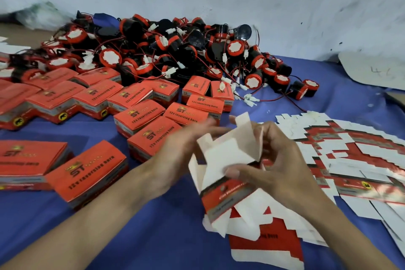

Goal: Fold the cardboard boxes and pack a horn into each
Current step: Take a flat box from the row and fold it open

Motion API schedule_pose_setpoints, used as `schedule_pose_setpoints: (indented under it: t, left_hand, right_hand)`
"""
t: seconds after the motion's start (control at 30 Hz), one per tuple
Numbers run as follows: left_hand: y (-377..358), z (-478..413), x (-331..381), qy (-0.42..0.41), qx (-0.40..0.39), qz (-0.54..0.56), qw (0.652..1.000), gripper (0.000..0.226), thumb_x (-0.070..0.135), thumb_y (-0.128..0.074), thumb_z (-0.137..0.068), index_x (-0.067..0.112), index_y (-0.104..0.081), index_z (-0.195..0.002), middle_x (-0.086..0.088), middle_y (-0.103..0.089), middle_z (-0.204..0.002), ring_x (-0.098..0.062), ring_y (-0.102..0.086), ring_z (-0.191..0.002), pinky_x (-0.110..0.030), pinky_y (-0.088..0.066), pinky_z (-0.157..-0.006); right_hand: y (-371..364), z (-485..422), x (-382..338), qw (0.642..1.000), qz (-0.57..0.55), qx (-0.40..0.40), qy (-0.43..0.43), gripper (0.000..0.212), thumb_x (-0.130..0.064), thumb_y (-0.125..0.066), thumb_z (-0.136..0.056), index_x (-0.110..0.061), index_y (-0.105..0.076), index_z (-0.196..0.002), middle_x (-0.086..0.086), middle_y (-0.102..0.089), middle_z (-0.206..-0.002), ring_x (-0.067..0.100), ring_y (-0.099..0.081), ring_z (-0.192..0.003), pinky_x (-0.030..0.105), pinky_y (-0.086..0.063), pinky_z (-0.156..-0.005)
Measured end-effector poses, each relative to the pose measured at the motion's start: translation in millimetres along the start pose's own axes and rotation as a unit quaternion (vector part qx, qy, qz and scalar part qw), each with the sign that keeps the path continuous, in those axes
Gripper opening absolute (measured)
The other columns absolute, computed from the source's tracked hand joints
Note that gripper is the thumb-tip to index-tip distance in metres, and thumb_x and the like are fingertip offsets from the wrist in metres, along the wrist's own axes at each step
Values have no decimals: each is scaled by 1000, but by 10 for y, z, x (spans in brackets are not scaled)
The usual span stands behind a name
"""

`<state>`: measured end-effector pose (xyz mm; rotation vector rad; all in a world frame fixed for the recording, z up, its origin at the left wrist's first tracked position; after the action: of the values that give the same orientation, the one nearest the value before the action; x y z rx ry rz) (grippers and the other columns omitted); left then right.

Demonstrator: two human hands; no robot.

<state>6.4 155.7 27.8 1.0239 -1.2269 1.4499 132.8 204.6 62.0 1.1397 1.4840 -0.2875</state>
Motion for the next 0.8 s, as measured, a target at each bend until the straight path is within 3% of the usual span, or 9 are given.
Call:
schedule_pose_setpoints:
  t: [0.1,0.17,0.2,0.23,0.27,0.37,0.47,0.63,0.8]
  left_hand:
    - [-112,-31,193,-60,-28,84,994,75,80,-25,-77,31,-67,-116,1,-70,-115,-23,-64,-108,-38,-52,-91]
    - [-93,-18,145,-102,35,39,993,53,74,-46,-78,34,-71,-102,11,-73,-97,-15,-66,-96,-28,-57,-78]
    - [-121,-37,124,-131,55,6,990,48,65,-63,-73,37,-64,-112,15,-71,-101,-10,-66,-97,-24,-56,-74]
    - [-147,-24,88,-158,62,-15,985,58,53,-73,-70,42,-53,-123,18,-67,-108,-7,-65,-101,-22,-55,-74]
    - [-165,-8,45,-181,62,-25,981,65,46,-74,-71,47,-43,-129,21,-63,-114,-4,-64,-105,-20,-55,-75]
    - [-72,75,-15,-225,107,-22,968,55,40,-67,-77,42,-45,-127,6,-56,-127,-11,-62,-109,-22,-55,-76]
    - [-43,96,-25,-253,125,9,959,47,42,-68,-76,37,-48,-118,-4,-56,-122,-20,-64,-106,-25,-56,-71]
    - [-22,123,-42,-283,160,44,945,41,27,-69,-79,30,-47,-113,8,-67,-102,-12,-69,-92,-21,-55,-65]
    - [-15,114,-29,-289,163,29,943,43,24,-61,-82,36,-45,-120,-10,-59,-111,-21,-65,-100,-28,-56,-73]
  right_hand:
    - [197,-15,8,995,-84,59,-2,39,-39,-86,-62,-27,-51,-76,-24,-66,-72,2,-67,-66,13,-48,-51]
    - [228,-6,-3,989,-129,72,8,35,-26,-73,-76,-20,-39,-72,-26,-59,-63,-3,-64,-61,11,-46,-48]
    - [200,1,-2,986,-150,72,10,30,-21,-67,-79,-19,-38,-74,-26,-59,-63,-6,-62,-61,11,-46,-49]
    - [156,11,17,983,-172,71,8,25,-18,-65,-80,-18,-41,-77,-25,-61,-67,-6,-63,-65,11,-48,-51]
    - [108,23,55,978,-194,75,0,20,-19,-66,-79,-17,-47,-82,-21,-66,-75,-1,-67,-71,14,-50,-55]
    - [-29,41,226,959,-262,98,-41,34,-26,-71,-73,-19,-56,-103,-1,-71,-98,19,-71,-88,25,-56,-63]
    - [-130,48,346,946,-294,113,-75,32,-28,-75,-71,-26,-58,-98,6,-70,-104,26,-70,-92,34,-56,-69]
    - [-176,80,373,937,-321,123,-65,37,-37,-77,-66,-33,-57,-97,4,-70,-102,26,-69,-94,32,-56,-69]
    - [-158,131,364,935,-313,164,-41,42,-36,-72,-71,-47,-54,-108,4,-68,-103,25,-68,-95,33,-57,-71]
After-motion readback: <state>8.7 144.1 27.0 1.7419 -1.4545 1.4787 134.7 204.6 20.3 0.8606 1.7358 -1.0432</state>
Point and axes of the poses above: each hand's wrist, its own z-axis away from the middle knuckle, its own y-axis out of the back of the hand, x = y × z, the point moved 7 cm from there along -z, towards the middle knuckle
